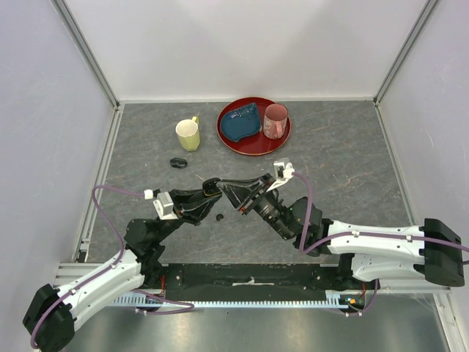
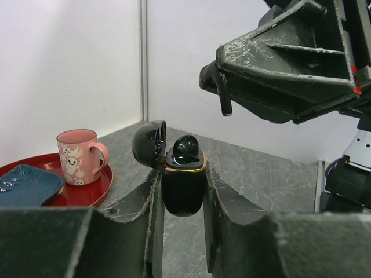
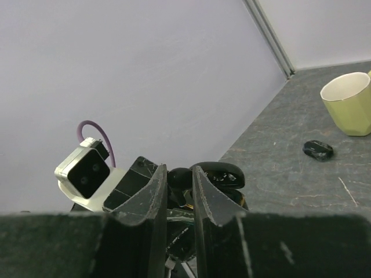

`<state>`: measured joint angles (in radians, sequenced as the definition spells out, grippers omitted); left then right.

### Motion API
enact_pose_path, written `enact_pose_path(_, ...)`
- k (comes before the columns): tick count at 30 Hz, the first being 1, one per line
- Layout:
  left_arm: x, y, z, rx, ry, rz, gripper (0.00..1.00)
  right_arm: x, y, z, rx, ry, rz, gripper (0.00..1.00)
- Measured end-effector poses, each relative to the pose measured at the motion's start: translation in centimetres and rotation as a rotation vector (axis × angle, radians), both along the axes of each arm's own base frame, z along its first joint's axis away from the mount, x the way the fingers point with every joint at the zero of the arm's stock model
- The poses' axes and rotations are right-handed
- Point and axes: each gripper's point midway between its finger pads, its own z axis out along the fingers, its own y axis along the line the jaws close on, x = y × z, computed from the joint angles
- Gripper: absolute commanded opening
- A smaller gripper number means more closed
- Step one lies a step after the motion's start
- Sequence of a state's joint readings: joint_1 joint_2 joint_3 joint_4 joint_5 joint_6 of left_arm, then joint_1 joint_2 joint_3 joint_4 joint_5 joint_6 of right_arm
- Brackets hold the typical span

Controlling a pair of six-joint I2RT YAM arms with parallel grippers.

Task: Insert the wireless bluetooth earbuds into the charging case
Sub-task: Place the earbud in the charging case.

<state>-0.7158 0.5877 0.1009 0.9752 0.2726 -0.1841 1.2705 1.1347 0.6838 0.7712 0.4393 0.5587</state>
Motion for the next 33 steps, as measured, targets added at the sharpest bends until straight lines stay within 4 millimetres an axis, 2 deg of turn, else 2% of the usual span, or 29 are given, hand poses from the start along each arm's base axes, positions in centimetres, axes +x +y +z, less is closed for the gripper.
enact_pose_path(8, 0.0, 0.0, 0.0, 0.001, 0.001, -0.001, 0.02, -0.4, 1.6, -0.4, -0.014, -0.011, 0.007, 0.00)
enact_pose_path(23, -0.2, -0.2, 0.0, 0.007, -0.005, -0.016, 0.02, 0.5, 1.9, -1.8, -0.045, 0.003, -0.050, 0.00)
enact_pose_path(33, 0.1, -0.5, 0.0, 0.014, 0.004, -0.015, 0.02, 0.3, 2.1, -1.7, -0.026, 0.006, -0.060, 0.00)
